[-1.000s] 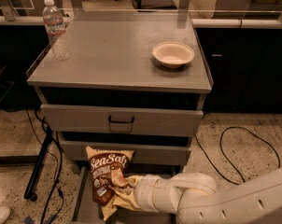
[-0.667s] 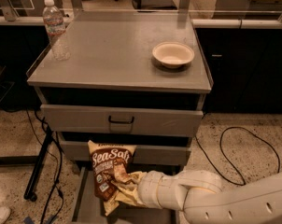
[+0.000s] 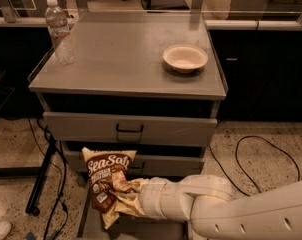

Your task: Pick brown chip bag from bottom drawer and place on counter

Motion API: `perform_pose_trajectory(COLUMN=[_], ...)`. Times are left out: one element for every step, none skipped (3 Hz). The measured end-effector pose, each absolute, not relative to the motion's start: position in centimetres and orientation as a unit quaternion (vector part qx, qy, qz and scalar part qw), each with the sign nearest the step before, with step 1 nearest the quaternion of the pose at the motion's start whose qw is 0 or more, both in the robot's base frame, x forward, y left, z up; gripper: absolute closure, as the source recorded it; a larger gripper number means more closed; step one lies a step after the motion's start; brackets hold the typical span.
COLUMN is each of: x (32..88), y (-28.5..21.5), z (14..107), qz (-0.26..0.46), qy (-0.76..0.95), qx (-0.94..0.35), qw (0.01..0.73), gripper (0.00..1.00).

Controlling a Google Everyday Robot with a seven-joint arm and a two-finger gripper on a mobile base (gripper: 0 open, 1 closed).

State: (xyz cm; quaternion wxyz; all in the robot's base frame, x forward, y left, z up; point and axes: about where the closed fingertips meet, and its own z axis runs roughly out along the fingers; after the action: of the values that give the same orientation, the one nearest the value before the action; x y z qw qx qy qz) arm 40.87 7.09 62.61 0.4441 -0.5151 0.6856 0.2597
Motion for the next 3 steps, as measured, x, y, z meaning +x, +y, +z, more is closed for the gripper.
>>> perform_pose_trajectory(x=[41.3, 41.8, 41.7], y=[8.9, 9.9, 10.0], z=[66.3, 69.1, 69.4], qz=[0.246, 0.233, 0.232], qy=[0.666, 0.65, 0.648], qx=[-0.537, -0.552, -0.554], qw=[0.456, 0.467, 0.468], gripper=[1.0, 1.0, 1.0])
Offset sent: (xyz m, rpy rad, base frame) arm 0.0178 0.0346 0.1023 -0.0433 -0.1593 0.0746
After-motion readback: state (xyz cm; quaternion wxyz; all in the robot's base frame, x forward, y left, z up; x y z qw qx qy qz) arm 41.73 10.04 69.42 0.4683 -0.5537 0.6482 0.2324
